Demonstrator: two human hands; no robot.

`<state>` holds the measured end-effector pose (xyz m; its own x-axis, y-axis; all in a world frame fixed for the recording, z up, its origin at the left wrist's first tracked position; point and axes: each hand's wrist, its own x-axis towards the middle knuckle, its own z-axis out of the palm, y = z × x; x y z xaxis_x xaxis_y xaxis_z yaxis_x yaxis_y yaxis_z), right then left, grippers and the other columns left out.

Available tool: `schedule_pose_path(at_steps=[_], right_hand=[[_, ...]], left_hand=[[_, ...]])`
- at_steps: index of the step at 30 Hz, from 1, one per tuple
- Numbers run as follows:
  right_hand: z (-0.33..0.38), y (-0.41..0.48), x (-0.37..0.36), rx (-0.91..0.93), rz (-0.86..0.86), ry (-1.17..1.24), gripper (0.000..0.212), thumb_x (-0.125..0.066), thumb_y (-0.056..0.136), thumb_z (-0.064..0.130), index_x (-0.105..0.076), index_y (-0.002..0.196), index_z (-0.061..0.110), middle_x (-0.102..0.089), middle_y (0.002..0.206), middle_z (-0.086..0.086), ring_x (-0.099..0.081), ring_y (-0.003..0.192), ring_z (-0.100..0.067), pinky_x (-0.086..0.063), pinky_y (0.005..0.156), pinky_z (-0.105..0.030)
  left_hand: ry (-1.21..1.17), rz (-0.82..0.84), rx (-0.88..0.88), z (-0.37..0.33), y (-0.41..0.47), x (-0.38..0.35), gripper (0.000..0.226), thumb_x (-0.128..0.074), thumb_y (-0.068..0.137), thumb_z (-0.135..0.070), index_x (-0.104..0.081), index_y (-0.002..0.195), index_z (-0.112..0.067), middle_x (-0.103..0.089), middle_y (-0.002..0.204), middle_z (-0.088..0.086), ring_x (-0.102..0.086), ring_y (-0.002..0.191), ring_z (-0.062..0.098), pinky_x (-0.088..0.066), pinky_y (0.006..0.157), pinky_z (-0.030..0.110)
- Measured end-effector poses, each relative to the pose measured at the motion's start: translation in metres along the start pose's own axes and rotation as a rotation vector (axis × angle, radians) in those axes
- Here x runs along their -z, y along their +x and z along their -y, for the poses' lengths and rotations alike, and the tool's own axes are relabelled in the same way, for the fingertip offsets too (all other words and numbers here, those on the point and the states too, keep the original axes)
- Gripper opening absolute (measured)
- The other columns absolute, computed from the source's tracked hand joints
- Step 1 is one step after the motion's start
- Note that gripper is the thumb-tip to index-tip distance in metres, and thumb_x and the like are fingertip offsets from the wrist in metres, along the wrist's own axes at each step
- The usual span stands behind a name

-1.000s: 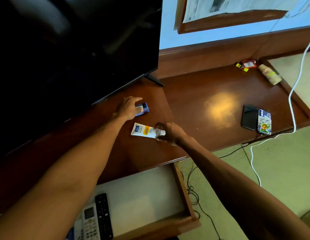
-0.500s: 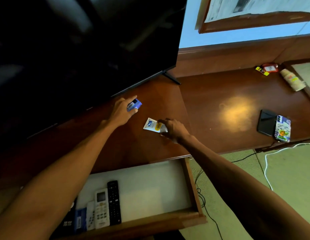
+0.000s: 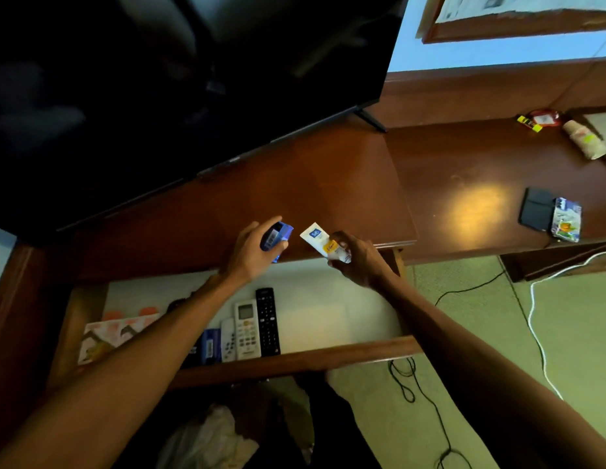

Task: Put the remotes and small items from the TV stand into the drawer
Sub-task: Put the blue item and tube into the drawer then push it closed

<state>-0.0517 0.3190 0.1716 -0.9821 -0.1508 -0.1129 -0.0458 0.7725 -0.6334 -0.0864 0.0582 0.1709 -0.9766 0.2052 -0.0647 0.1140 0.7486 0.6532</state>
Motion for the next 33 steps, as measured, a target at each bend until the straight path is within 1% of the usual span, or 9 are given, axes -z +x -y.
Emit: schedule_pose_path(at_steps=[3,5,10,15,18,22,25,29,33], right_hand=[[-0.009,-0.034,-0.016,-0.047,0.047,0.030,0.051,-0.078,0.071,0.029,-0.054,0.116,0.025,-0.072,0.108,-0.004,-0.066,0.085,-0.024,-0.056,0.074,-0.043],[-0.017,-0.050,-0.028,-0.088,0.074,0.030,0.052,-0.079,0.070,0.027,-0.055,0.116,0.021,-0.072,0.109,-0.008,-0.067,0.086,-0.027,-0.055,0.074,-0.043],[-0.028,-0.064,-0.063,-0.197,0.156,0.004,0.059,-0.079,0.074,0.023,-0.051,0.124,0.011,-0.068,0.116,-0.018,-0.064,0.098,-0.037,-0.051,0.075,-0.039],[-0.032,-0.054,-0.101,-0.330,0.207,-0.018,0.062,-0.074,0.081,0.024,-0.039,0.131,0.015,-0.058,0.121,-0.019,-0.059,0.101,-0.035,-0.052,0.080,-0.044],[-0.037,-0.047,-0.122,-0.378,0.222,-0.012,0.062,-0.071,0.084,0.023,-0.036,0.135,0.016,-0.053,0.125,-0.019,-0.059,0.104,-0.036,-0.051,0.081,-0.042],[-0.047,-0.043,-0.140,-0.391,0.238,-0.042,0.062,-0.069,0.086,0.022,-0.035,0.138,0.018,-0.049,0.128,-0.020,-0.060,0.106,-0.037,-0.053,0.086,-0.044],[-0.050,-0.041,-0.145,-0.372,0.265,-0.079,0.068,-0.070,0.086,0.028,-0.034,0.143,0.022,-0.048,0.129,-0.017,-0.059,0.106,-0.034,-0.052,0.084,-0.042],[-0.050,-0.042,-0.139,-0.347,0.295,-0.110,0.065,-0.064,0.089,0.037,-0.036,0.146,0.023,-0.053,0.125,-0.015,-0.060,0.104,-0.035,-0.052,0.084,-0.043],[-0.049,-0.042,-0.136,-0.348,0.353,-0.012,0.064,-0.069,0.088,0.027,-0.042,0.145,0.020,-0.061,0.125,-0.016,-0.062,0.107,-0.032,-0.054,0.091,-0.042]], left_hand=[[0.103,0.012,-0.072,0.008,-0.042,-0.015,0.061,-0.062,0.088,-0.052,-0.042,0.143,-0.037,-0.054,0.100,-0.005,-0.056,0.080,0.011,-0.053,0.064,0.032],[0.173,0.037,-0.061,0.016,-0.062,-0.028,0.061,-0.060,0.087,-0.055,-0.043,0.142,-0.036,-0.055,0.102,-0.008,-0.056,0.081,0.010,-0.047,0.061,0.026],[0.188,0.154,0.090,0.035,-0.081,-0.074,0.059,-0.063,0.086,-0.051,-0.045,0.138,-0.029,-0.062,0.118,0.005,-0.058,0.105,0.023,-0.053,0.079,0.033],[0.105,0.219,0.226,0.030,-0.077,-0.113,0.053,-0.067,0.087,-0.035,-0.048,0.135,-0.022,-0.061,0.121,0.014,-0.062,0.099,0.027,-0.056,0.076,0.035],[0.101,0.223,0.272,0.034,-0.071,-0.135,0.052,-0.067,0.088,-0.035,-0.050,0.134,-0.017,-0.062,0.120,0.017,-0.064,0.098,0.027,-0.051,0.070,0.030],[0.158,0.265,0.327,0.037,-0.068,-0.152,0.057,-0.066,0.090,-0.034,-0.048,0.139,-0.013,-0.051,0.131,0.018,-0.056,0.111,0.029,-0.046,0.085,0.030],[0.280,0.282,0.298,0.044,-0.069,-0.153,0.062,-0.064,0.089,-0.044,-0.046,0.142,-0.015,-0.045,0.136,0.016,-0.048,0.120,0.030,-0.045,0.094,0.036],[0.441,0.263,0.185,0.053,-0.071,-0.139,0.058,-0.061,0.087,-0.051,-0.055,0.136,-0.022,-0.050,0.126,0.010,-0.043,0.118,0.029,-0.043,0.094,0.042],[0.466,0.277,0.157,0.058,-0.080,-0.127,0.048,-0.067,0.085,-0.044,-0.064,0.127,-0.022,-0.051,0.124,0.008,-0.042,0.118,0.027,-0.044,0.094,0.045]])
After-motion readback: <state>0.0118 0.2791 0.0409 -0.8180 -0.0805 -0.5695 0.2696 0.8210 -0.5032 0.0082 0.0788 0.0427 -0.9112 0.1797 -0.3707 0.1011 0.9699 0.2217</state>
